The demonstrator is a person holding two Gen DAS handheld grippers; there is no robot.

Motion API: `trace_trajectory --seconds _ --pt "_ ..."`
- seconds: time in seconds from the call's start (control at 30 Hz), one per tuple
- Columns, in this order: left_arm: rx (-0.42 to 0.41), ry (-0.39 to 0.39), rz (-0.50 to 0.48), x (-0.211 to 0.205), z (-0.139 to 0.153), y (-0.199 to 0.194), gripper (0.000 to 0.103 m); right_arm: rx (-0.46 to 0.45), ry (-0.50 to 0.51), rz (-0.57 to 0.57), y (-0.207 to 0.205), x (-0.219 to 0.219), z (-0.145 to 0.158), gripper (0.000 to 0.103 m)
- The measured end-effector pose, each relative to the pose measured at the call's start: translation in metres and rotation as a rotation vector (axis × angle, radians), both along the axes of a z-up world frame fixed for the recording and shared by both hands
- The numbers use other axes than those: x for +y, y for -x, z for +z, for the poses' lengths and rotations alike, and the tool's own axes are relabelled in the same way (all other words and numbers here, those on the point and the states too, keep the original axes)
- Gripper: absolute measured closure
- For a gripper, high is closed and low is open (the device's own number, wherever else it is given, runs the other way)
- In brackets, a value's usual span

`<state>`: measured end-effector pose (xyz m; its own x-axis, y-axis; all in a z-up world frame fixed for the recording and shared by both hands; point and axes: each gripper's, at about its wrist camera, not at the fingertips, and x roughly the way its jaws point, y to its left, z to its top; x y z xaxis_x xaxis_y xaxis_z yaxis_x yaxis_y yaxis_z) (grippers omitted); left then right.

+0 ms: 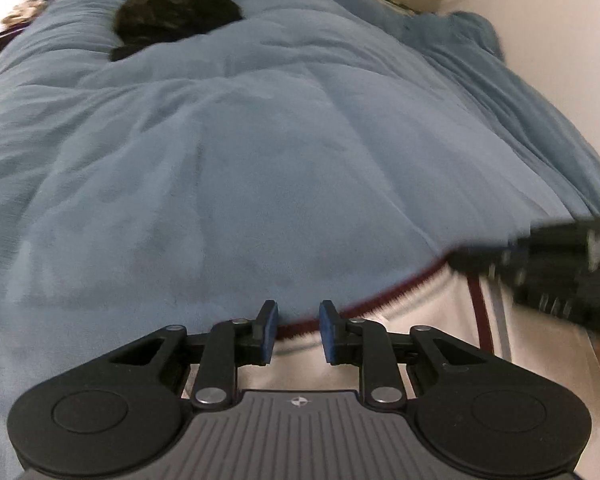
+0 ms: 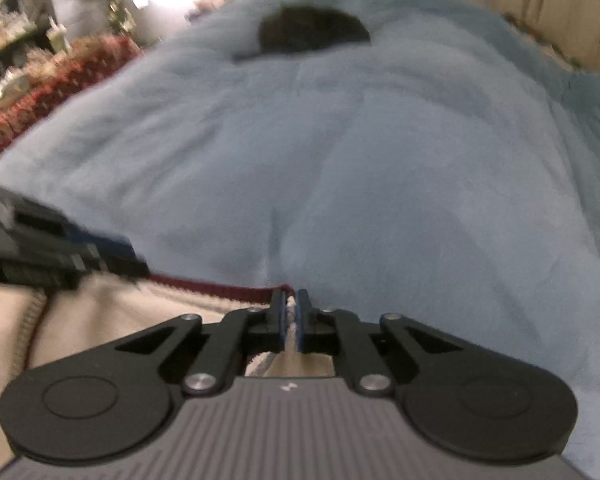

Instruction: Fold clothes

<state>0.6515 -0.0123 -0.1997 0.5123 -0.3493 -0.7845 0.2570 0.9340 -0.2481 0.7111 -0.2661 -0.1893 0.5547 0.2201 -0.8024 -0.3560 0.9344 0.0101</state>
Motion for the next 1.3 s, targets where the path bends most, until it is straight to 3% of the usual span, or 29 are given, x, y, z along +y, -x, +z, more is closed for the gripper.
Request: trace_trajectory --seconds 0.03,0.07,0.13,0.23,0.33,0.57,0.77,0.87,1.17,1.27,1.3 --pt "0.0 0.004 0.014 0.003 0.003 -0.003 0.082 -0.006 0.005 0.004 0.0 0.0 -0.001 0.094" --pt "-0.009 0.019 0.026 0.01 0.008 -0.004 0.082 -0.015 -0.003 -0.005 0.001 -0.003 0.002 0.08" --pt "-0.042 0.046 0.036 0.027 0.02 -0.004 0.082 -0.049 -0.056 -0.035 0.004 -0.015 0.017 0.067" --pt "-0.049 0.04 0.031 0.057 0.031 -0.007 0.082 -0.049 -0.161 -0.042 0.008 -0.036 0.036 0.063" --pt "0.0 0.043 0.017 0.085 0.028 -0.009 0.079 -0.043 -0.16 -0.031 0.017 -0.05 0.046 0.058" --pt "0.079 0.005 -0.076 0.097 0.006 0.0 0.072 0.012 -0.257 -0.102 0.03 -0.093 0.047 0.058" --pt "0.088 0.034 -0.148 0.091 -0.002 0.001 0.071 0.062 -0.171 -0.007 0.027 -0.081 0.028 0.057" --pt "0.102 0.088 -0.161 0.095 0.001 -0.001 0.062 0.062 -0.102 0.036 0.025 -0.072 0.021 0.057" --pt "0.085 -0.055 -0.244 0.069 -0.011 -0.009 0.054 0.081 -0.063 0.133 0.002 -0.054 0.015 0.054" --pt "0.063 -0.079 -0.26 0.062 -0.012 -0.009 0.06 0.096 -0.062 0.177 -0.003 -0.043 0.014 0.059" --pt "0.066 -0.065 -0.269 0.061 -0.012 -0.009 0.079 0.104 -0.069 0.191 -0.003 -0.039 0.013 0.065"
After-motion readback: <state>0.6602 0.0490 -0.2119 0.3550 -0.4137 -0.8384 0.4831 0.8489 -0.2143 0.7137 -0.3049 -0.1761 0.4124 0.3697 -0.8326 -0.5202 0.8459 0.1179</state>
